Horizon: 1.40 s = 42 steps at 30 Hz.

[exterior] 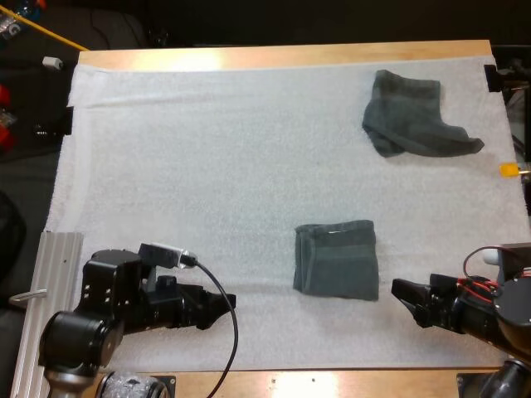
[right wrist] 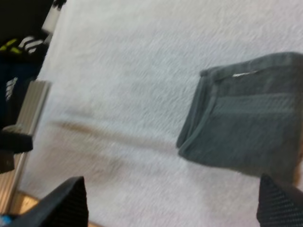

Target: Pick towel from pile, fold and stack

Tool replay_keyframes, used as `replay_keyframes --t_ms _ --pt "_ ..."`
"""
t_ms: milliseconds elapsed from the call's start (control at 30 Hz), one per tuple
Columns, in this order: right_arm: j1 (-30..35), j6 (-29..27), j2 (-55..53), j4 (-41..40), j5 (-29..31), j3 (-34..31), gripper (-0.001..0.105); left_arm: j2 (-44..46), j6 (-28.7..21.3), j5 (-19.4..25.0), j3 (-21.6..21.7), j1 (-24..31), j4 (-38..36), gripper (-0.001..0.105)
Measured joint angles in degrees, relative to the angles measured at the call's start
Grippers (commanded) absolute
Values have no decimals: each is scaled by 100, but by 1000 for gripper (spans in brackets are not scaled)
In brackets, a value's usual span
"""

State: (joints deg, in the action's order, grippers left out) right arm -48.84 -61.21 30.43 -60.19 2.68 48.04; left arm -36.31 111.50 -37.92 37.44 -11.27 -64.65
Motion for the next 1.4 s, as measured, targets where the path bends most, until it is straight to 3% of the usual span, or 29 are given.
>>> replay_keyframes --t_ms 267,567,733,833,1200,1400 --pt "0 0 1 -280 655 0 71 -767 41 -56 -2 -4 563 72" --pt "0 0 1 -484 714 0 71 -1764 68 -139 -2 -15 1349 72" --pt "0 0 1 -519 923 0 71 -2329 103 -139 -2 -304 1795 72" --pt "0 0 1 -519 996 0 71 -2729 263 -139 -2 -621 2219 72" --pt "0 0 1 -525 1043 0 71 -4238 1555 -379 25 -1501 4137 72" --pt "0 0 1 -525 1043 0 71 -5036 1872 -390 244 -1771 4500 72"
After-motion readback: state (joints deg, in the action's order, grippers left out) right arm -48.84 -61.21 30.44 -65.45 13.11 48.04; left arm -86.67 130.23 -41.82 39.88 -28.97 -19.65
